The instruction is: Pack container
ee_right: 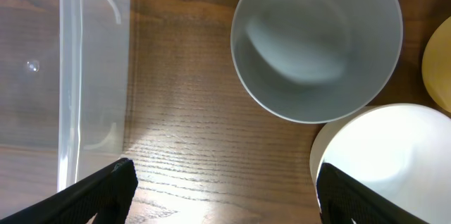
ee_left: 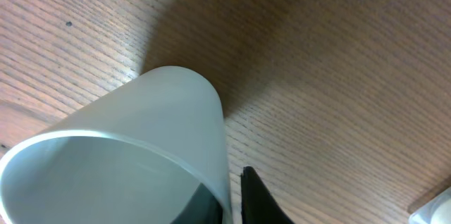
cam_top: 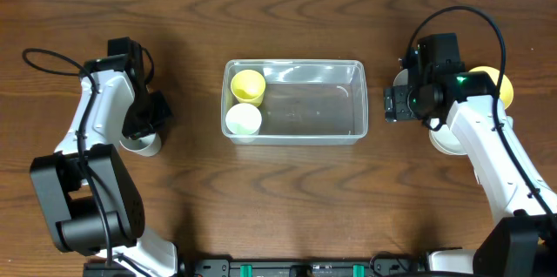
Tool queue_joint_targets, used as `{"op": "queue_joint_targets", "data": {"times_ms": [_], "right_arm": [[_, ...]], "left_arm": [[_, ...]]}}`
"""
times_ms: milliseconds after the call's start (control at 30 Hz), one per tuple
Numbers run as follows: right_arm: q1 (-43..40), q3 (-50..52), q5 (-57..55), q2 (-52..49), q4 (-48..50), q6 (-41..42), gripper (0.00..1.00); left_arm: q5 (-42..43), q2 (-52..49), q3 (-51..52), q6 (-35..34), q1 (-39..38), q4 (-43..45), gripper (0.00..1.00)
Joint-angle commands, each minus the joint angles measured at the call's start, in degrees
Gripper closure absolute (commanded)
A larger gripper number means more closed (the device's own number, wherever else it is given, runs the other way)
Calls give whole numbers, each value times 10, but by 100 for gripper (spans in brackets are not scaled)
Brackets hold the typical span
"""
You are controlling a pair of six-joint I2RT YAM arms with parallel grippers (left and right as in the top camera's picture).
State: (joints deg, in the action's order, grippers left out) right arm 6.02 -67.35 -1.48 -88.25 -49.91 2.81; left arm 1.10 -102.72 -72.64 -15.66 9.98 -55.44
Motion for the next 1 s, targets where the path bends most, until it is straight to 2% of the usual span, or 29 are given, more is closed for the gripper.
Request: {"op": "queue_joint_targets", "data": {"times_ms": [0,433,600,700,867,967], "right_arm": [[-4,-10,-5,-2,0,1,17],[-4,-10,-5,-2,0,1,17],[-4,-10,-5,-2,0,1,17],[-4,-10,-5,-2,0,1,17],[-4,-10,-5,-2,0,1,17],[-4,-10,-5,-2,0,1,17]], "left_arm": [[-2,-3,2,-1,2,-2,91],[-2,22,-13,-1,-18,-4,94],[-2,89,-63,11,-90,-11,94],[-3,127,-108,36,-163,-12,94],[-7,135,-167,70,-264,-2,94],[-7,126,-169,86,-300,23,94]]}}
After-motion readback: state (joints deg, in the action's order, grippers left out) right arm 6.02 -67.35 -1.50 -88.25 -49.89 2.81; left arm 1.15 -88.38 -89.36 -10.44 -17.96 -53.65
